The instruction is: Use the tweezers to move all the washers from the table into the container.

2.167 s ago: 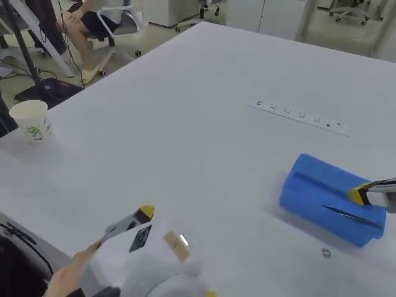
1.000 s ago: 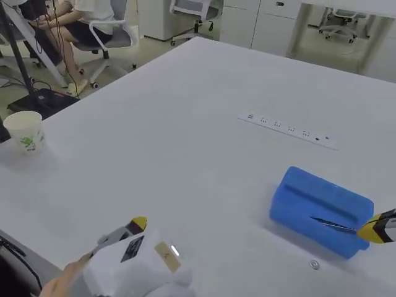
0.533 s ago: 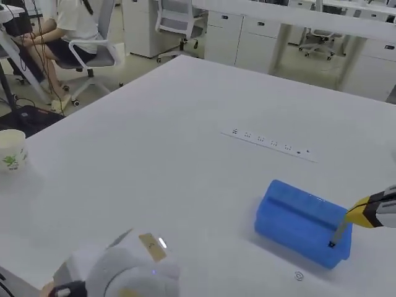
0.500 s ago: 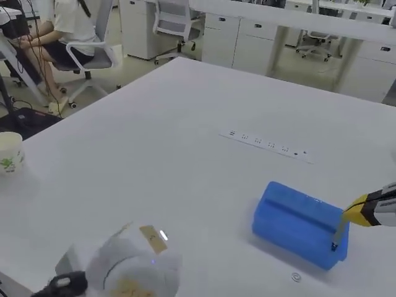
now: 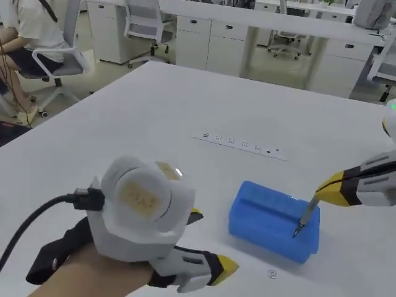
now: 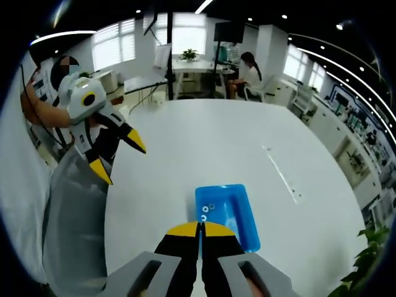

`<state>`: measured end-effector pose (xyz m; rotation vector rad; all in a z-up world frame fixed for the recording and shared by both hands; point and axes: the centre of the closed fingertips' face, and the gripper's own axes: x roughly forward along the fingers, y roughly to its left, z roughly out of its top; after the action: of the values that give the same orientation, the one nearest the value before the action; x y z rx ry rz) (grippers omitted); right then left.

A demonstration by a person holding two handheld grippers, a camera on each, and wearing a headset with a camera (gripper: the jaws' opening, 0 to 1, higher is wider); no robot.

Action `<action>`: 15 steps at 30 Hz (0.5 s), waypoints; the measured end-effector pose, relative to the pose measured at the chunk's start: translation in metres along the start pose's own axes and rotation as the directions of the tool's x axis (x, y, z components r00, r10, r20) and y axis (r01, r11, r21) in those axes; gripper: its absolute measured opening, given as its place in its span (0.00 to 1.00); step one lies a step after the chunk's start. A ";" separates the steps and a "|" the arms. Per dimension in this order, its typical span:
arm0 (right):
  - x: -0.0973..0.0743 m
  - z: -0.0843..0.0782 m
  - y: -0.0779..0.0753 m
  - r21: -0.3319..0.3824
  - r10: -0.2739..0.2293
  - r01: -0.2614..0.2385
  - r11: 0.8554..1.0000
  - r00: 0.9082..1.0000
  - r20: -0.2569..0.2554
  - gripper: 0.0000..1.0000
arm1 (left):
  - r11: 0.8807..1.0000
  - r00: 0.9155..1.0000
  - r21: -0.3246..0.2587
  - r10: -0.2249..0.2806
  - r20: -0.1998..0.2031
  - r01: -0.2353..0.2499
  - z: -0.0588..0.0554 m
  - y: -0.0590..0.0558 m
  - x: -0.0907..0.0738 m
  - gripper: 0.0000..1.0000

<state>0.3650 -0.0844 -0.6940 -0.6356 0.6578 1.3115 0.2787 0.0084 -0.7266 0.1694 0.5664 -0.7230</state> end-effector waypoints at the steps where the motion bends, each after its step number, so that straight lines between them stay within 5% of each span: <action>1: -0.001 0.002 0.002 -0.007 0.008 -0.008 1.000 1.000 0.008 0.00 | 1.000 1.000 0.002 -0.017 0.003 0.017 0.004 0.000 0.003 0.50; 7: 0.001 0.007 0.013 -0.066 0.065 -0.063 0.996 0.998 0.024 0.00 | 0.983 0.990 0.112 -0.144 0.002 0.143 0.028 -0.005 0.030 0.41; 10: 0.004 0.005 0.023 -0.120 0.119 -0.116 0.986 0.993 0.015 0.00 | 0.969 0.979 0.137 -0.204 -0.029 0.206 0.028 -0.008 0.048 0.40; 15: 0.015 -0.004 0.028 -0.135 0.121 -0.121 0.983 0.993 -0.012 0.00 | 0.943 0.962 0.193 -0.270 -0.040 0.272 0.030 -0.012 0.076 0.35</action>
<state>0.3389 -0.0738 -0.7096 -0.7170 0.6219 1.4777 0.3301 -0.0547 -0.7423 0.2841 0.5354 -1.0482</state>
